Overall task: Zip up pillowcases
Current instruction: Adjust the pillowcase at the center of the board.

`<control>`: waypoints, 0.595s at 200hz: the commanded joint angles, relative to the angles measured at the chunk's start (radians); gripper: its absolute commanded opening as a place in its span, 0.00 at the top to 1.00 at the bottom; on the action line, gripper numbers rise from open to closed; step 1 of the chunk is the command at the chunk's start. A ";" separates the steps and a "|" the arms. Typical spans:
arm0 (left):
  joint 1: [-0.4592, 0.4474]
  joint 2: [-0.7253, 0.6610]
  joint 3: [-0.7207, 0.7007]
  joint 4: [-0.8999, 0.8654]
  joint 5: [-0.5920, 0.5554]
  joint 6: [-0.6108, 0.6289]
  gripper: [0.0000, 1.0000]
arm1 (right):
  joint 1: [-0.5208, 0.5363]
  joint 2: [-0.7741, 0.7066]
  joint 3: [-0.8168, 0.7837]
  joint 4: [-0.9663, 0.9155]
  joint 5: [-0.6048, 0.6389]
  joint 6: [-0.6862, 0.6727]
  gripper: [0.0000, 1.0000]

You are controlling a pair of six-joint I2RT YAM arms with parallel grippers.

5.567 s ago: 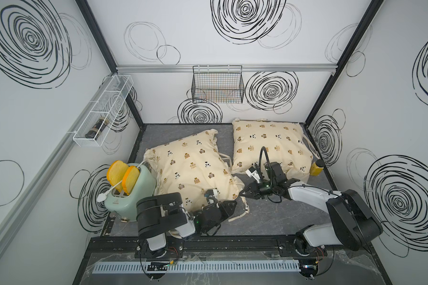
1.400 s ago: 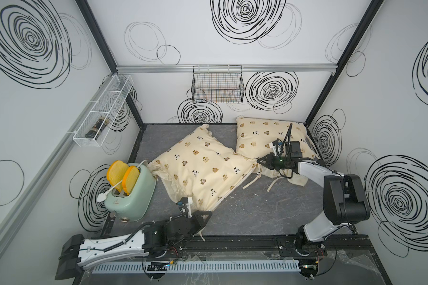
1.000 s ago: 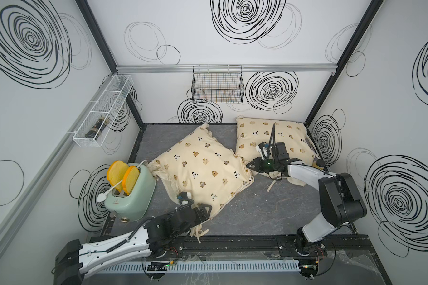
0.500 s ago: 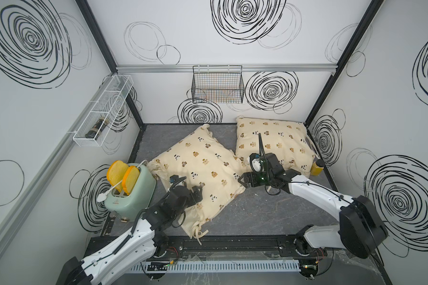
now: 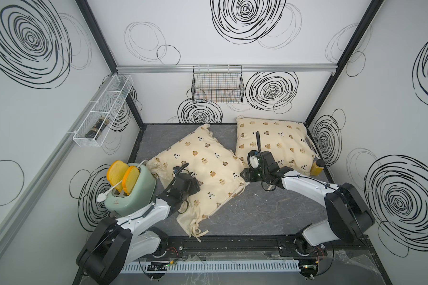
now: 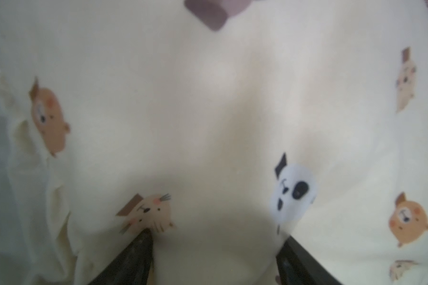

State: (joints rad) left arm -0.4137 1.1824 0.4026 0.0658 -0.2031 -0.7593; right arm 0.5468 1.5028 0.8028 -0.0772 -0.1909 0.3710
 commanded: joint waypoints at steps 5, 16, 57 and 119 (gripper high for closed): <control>0.056 0.083 0.078 0.096 -0.033 0.082 0.20 | 0.019 0.051 -0.052 0.085 0.010 0.042 0.40; 0.079 0.123 0.109 0.104 -0.039 0.102 0.20 | 0.037 0.068 -0.063 0.114 0.008 0.059 0.40; 0.169 0.236 0.205 0.112 -0.065 0.168 0.21 | 0.146 0.165 -0.030 0.207 -0.063 0.100 0.40; 0.108 0.099 0.280 0.011 -0.174 0.222 0.15 | 0.195 -0.095 0.026 0.018 -0.115 0.015 0.02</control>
State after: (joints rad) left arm -0.2531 1.3582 0.6079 0.1078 -0.2966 -0.5884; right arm 0.7643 1.5818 0.7959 0.0559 -0.3206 0.4305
